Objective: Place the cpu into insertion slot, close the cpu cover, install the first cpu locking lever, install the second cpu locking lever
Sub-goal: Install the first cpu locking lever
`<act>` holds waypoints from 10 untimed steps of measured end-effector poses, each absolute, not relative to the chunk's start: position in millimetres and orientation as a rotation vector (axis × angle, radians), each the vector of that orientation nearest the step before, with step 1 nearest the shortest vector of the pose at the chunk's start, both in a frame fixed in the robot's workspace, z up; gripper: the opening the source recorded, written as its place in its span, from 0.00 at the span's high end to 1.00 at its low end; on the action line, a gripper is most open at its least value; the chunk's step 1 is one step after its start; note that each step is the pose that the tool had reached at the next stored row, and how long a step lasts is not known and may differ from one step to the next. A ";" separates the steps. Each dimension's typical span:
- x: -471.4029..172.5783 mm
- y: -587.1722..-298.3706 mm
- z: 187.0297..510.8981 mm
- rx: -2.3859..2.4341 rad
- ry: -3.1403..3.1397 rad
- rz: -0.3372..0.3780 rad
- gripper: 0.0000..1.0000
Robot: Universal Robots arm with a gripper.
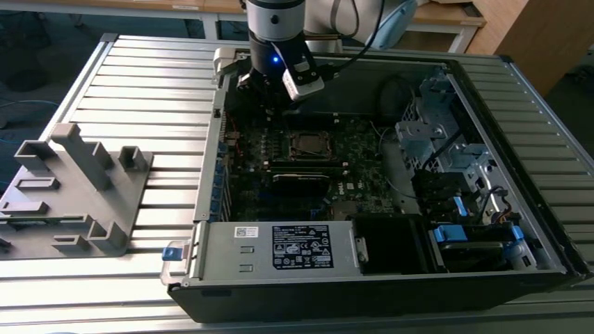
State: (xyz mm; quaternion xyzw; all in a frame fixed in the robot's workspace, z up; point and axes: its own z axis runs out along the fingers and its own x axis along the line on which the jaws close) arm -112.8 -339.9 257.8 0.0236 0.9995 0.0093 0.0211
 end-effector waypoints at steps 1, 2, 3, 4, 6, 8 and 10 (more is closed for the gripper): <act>-112.8 -339.9 257.8 0.073 3.098 0.029 0.89; -112.8 -339.9 257.8 0.073 3.098 0.029 0.89; -112.8 -339.9 257.9 0.073 3.098 0.029 0.89; -112.8 -339.9 257.9 0.073 3.098 0.029 0.89; -112.8 -339.9 257.9 0.073 3.098 0.029 0.89; -114.6 -339.9 258.0 0.073 3.098 0.029 0.89; -116.2 -339.9 257.9 0.073 3.098 0.029 0.89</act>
